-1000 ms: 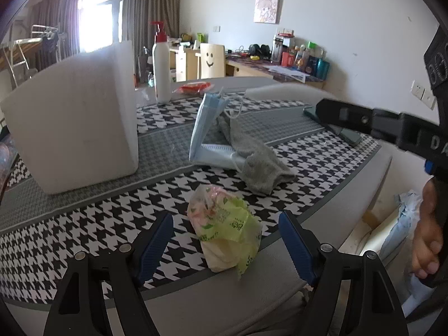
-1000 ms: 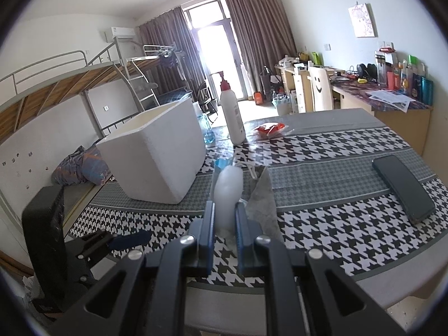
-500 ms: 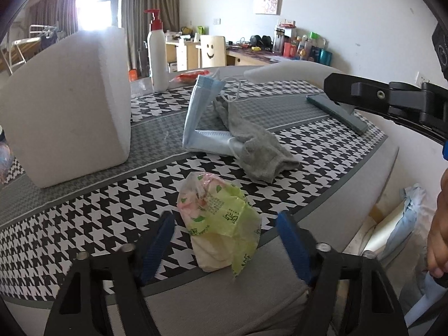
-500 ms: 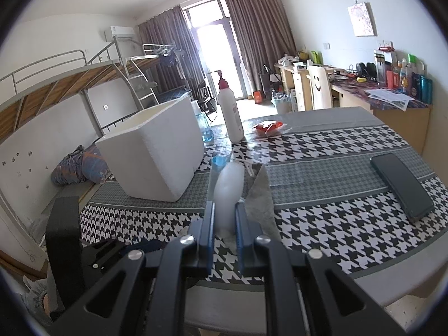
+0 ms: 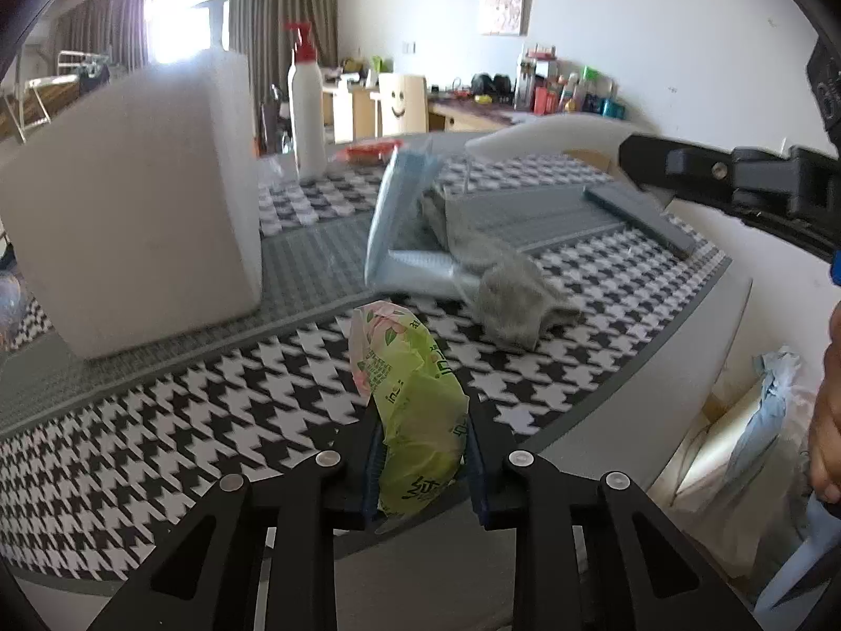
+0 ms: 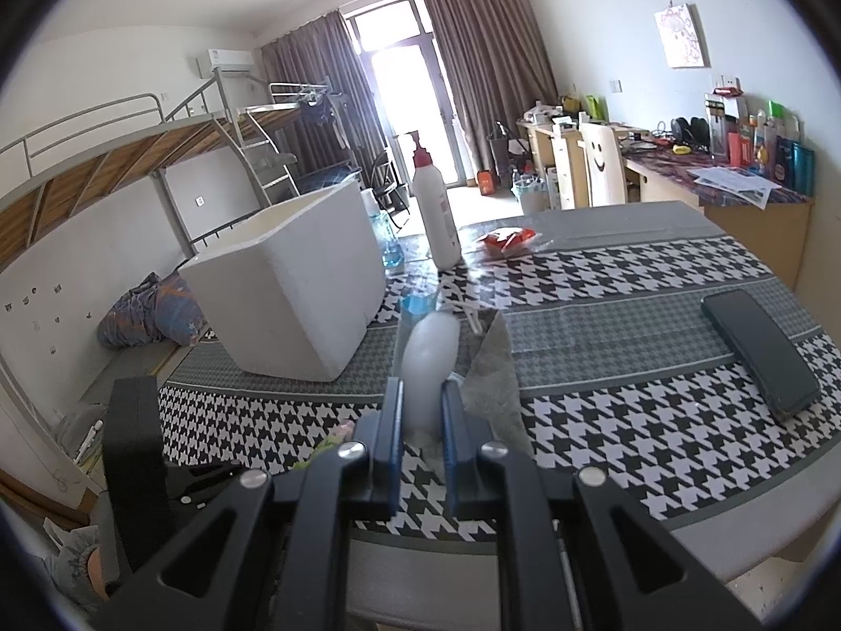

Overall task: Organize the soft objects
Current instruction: 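Lift the green-printed bag with the left tool while the right tool lifts the white item, then carry the green bag with the left tool while the right tool carries the white item toward the foam box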

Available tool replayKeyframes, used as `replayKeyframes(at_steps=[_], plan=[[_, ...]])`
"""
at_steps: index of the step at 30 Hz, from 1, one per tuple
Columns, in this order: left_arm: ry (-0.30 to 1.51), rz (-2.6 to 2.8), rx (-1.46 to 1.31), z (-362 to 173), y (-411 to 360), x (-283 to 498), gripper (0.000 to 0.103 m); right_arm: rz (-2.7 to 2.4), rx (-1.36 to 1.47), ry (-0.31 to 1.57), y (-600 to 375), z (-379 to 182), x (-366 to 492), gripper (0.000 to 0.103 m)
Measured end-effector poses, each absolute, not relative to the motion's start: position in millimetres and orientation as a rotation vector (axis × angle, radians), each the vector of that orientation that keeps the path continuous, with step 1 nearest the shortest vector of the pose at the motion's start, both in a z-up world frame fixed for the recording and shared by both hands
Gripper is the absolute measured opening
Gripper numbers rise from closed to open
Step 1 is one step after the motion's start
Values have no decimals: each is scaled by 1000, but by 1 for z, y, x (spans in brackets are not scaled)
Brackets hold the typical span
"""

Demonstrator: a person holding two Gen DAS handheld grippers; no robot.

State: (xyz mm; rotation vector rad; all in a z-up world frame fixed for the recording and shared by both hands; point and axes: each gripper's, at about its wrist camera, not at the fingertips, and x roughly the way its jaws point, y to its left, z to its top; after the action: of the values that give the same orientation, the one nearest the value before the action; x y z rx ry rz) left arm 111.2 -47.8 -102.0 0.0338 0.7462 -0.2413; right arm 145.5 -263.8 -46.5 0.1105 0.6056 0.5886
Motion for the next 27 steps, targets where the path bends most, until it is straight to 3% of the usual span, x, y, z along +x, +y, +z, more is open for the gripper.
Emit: replayKeyframes(at_steps=[27], plan=[[587,-211,-7,-46,-5,98,28,639,81,537,-233,-24,141,16]])
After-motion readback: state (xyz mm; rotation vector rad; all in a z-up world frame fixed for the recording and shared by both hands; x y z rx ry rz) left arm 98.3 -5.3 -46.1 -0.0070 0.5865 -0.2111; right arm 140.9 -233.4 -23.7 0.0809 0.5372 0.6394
